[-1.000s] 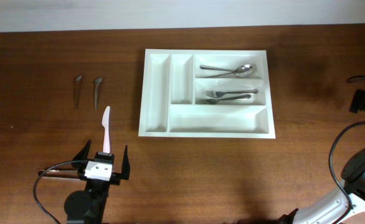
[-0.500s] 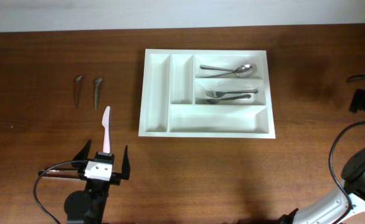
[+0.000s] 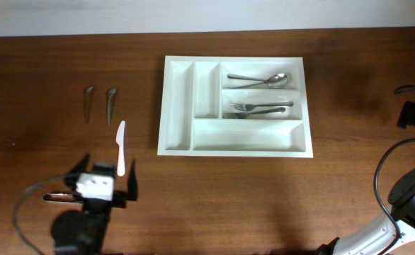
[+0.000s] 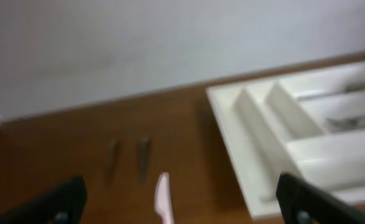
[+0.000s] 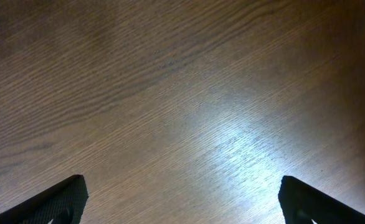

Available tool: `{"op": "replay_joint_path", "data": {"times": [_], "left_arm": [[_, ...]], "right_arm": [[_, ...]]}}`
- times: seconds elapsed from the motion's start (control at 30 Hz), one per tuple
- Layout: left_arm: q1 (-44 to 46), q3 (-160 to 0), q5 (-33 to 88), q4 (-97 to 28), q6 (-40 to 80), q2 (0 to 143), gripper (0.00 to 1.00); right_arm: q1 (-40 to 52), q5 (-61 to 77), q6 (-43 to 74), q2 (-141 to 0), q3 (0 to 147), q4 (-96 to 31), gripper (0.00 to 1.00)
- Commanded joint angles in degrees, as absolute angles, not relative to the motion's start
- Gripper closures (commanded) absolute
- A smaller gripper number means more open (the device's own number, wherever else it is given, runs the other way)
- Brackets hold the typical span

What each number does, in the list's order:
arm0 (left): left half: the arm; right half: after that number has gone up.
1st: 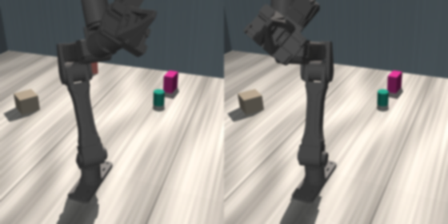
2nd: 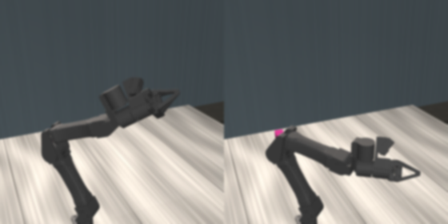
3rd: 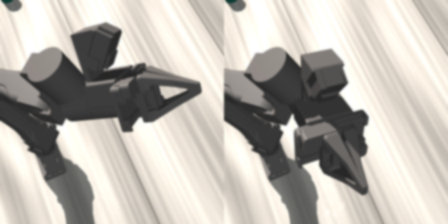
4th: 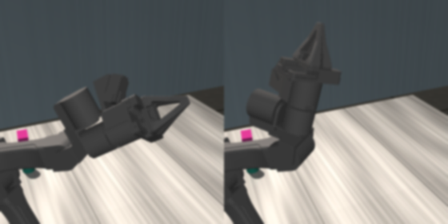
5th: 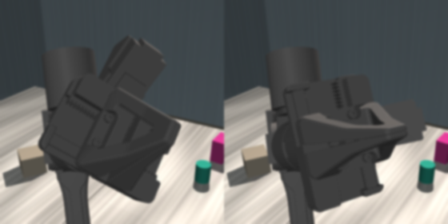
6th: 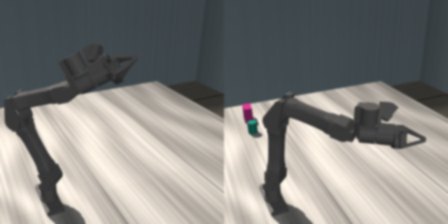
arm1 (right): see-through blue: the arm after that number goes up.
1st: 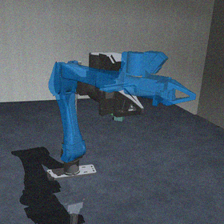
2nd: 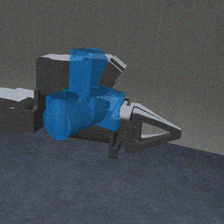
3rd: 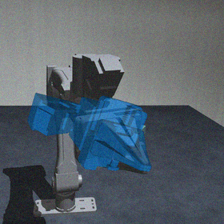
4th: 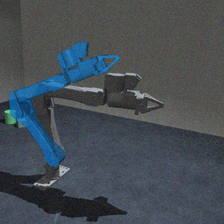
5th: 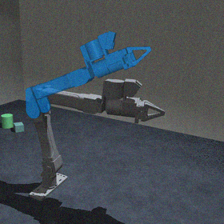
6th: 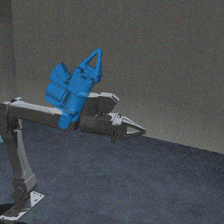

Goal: Pack container

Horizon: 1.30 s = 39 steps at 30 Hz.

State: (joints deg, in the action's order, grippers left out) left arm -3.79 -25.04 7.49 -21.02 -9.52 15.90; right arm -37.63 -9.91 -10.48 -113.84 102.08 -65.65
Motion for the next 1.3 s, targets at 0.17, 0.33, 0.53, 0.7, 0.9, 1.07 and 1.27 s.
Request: {"op": "replay_joint_path", "data": {"times": [0.17,0.33,0.53,0.7,0.9,1.07,1.27], "left_arm": [[-9.9,-59.6,12.3,-45.5,-7.3,48.5,0.01],[-9.9,-64.4,18.3,-47.9,-7.3,58.7,0.01],[-10.1,-65.0,7.7,-45.1,11.9,65.7,0.01],[-12.5,-65.2,-9.5,-56.1,55.0,66.1,0.01],[-14.5,-65.2,-10.7,-62.2,73.1,65.2,0.01],[-14.6,-65.1,-11.6,-66.4,73.2,65.5,0.01],[-18.1,-65.0,-8.3,-77.8,92.2,66.3,0.01]], "right_arm": [[-37.5,-9.4,-10.0,-113.7,101.8,-65.5,0.01],[-37.5,-9.4,-10.0,-113.7,101.8,-65.5,0.01],[-37.5,-9.4,-10.0,-113.7,101.8,-65.5,0.01],[-37.5,-9.4,-10.0,-113.7,101.8,-65.5,0.01],[-37.5,-9.4,-10.0,-113.7,101.8,-65.5,0.01],[-37.5,-9.4,-10.0,-113.7,101.8,-65.5,0.01],[-37.5,-9.4,-10.0,-113.7,101.8,-65.5,0.02]]}}
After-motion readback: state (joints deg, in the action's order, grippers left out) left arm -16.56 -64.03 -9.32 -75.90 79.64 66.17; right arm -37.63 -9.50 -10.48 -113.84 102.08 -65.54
